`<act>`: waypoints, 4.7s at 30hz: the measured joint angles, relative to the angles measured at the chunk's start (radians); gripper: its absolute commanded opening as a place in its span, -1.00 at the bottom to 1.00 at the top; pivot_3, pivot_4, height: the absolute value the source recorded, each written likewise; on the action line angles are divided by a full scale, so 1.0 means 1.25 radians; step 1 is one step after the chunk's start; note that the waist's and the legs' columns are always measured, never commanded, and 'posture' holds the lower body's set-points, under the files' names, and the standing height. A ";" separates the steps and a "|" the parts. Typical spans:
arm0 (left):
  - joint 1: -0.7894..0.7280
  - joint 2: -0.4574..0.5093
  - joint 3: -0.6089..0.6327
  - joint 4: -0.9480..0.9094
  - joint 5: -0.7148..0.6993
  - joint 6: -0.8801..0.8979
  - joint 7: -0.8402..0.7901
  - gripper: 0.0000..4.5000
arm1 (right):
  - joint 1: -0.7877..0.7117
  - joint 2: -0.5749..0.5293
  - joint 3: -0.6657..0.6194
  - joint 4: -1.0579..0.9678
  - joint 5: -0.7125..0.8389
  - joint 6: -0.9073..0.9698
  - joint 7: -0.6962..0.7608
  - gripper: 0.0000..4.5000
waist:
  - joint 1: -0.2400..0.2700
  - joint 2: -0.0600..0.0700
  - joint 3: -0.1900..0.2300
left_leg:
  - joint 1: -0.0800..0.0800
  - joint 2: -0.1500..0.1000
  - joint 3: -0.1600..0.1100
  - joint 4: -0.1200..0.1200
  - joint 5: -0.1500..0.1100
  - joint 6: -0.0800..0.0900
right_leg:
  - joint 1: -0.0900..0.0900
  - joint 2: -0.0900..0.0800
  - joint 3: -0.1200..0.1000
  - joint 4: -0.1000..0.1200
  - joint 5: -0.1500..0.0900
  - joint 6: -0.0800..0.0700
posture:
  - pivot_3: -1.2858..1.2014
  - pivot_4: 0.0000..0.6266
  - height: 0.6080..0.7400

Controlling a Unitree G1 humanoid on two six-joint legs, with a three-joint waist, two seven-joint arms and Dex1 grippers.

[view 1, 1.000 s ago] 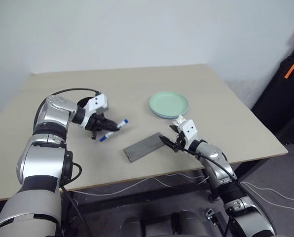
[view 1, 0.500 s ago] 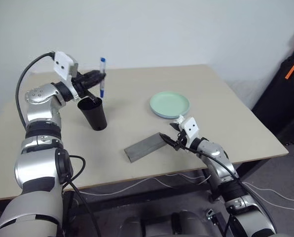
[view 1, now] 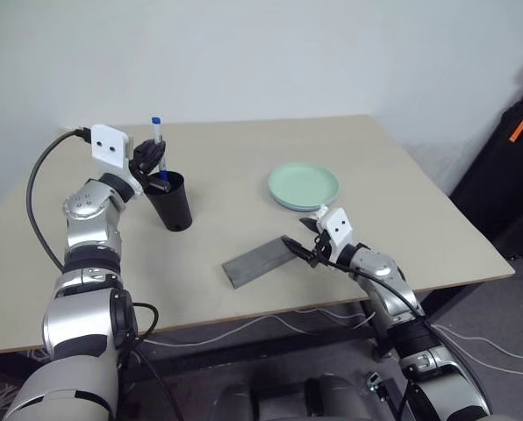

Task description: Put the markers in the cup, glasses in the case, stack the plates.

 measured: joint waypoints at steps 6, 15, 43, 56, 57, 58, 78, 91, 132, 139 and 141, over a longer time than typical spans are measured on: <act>0.000 -0.010 0.001 0.005 -0.003 0.000 0.006 -0.34 | 0.000 0.000 0.000 0.000 0.000 0.001 0.000 0.55 | 0.000 0.000 0.000 | 0.000 0.000 0.000 0.000 0.000 0.000 | 0.000 0.000 0.000 0.000 0.000 0.000 | 0.03 -1.00 1.00; 0.000 -0.016 0.000 0.021 -0.003 -0.002 0.014 0.27 | 0.000 0.000 -0.001 -0.001 0.000 0.001 0.000 0.55 | 0.000 0.000 0.000 | 0.000 0.000 0.000 0.000 0.000 0.000 | 0.000 0.000 0.000 0.000 0.000 0.000 | 0.03 -1.00 1.00; 0.333 -0.082 -0.103 -0.608 -0.188 0.425 -0.221 0.27 | -0.246 -0.117 -0.044 0.303 -0.067 -0.021 -0.026 0.55 | -0.004 0.001 0.000 | 0.001 0.000 0.000 -0.001 0.001 0.001 | 0.000 0.000 0.001 0.000 -0.001 -0.001 | 0.03 -1.00 1.00; 0.412 -0.108 -0.125 -0.705 -0.193 0.474 -0.160 0.27 | -0.362 -0.075 -0.071 0.569 -0.073 -0.009 -0.030 0.55 | -0.004 0.002 0.000 | 0.001 -0.001 0.000 -0.002 0.001 0.001 | 0.000 0.000 0.002 -0.001 0.000 0.000 | 0.03 -1.00 1.00; 0.414 -0.108 -0.125 -0.707 -0.193 0.477 -0.157 0.27 | -0.364 -0.074 -0.072 0.574 -0.074 -0.014 -0.030 0.55 | -0.004 0.002 0.000 | 0.001 -0.001 0.000 -0.002 0.001 0.001 | 0.000 0.000 0.002 0.000 0.000 0.000 | 0.03 -1.00 1.00; 0.417 -0.108 -0.125 -0.708 -0.193 0.478 -0.155 0.27 | -0.365 -0.073 -0.072 0.575 -0.074 -0.019 -0.031 0.55 | -0.004 0.002 0.000 | 0.001 -0.001 0.000 -0.002 0.001 0.001 | 0.000 0.000 0.002 0.000 0.000 0.000 | 0.03 -1.00 1.00; 0.459 -0.110 -0.132 -0.723 -0.191 0.480 -0.126 0.27 | -0.299 -0.070 -0.076 0.463 -0.071 -0.062 0.016 0.55 | -0.004 0.003 0.000 | 0.001 -0.001 0.000 -0.002 0.001 0.001 | -0.001 0.000 0.002 -0.001 0.000 0.000 | 0.03 -1.00 1.00; 0.478 -0.110 -0.138 -0.753 -0.191 0.490 -0.114 0.29 | -0.355 -0.035 -0.096 0.623 -0.080 -0.065 -0.024 -0.35 | -0.004 0.004 0.000 | 0.001 -0.001 0.000 -0.003 0.001 0.001 | -0.001 0.000 0.002 -0.001 0.000 0.000 | 0.03 -1.00 1.00; 0.518 -0.121 -0.158 -0.774 -0.188 0.494 -0.079 0.29 | -0.561 0.020 -0.189 0.831 -0.117 -0.204 -0.184 0.02 | -0.004 0.005 0.001 | 0.000 -0.002 -0.001 -0.005 0.001 0.001 | -0.002 0.000 0.003 -0.002 0.000 0.000 | 0.03 -1.00 1.00; 0.518 -0.120 -0.160 -0.782 -0.188 0.497 -0.080 0.29 | -0.462 -0.019 -0.202 0.727 -0.076 -0.231 -0.016 0.02 | -0.003 0.005 0.001 | 0.000 -0.002 -0.001 -0.005 0.001 0.001 | -0.001 0.000 0.002 -0.002 0.000 0.000 | 0.03 -1.00 1.00; 0.519 -0.115 -0.157 -0.787 -0.189 0.497 -0.080 0.29 | -0.390 -0.028 -0.198 0.644 -0.051 -0.232 0.075 0.02 | -0.004 0.005 0.001 | 0.000 -0.002 -0.001 -0.005 0.001 0.001 | -0.001 0.000 0.002 -0.002 0.000 0.000 | 0.03 -1.00 1.00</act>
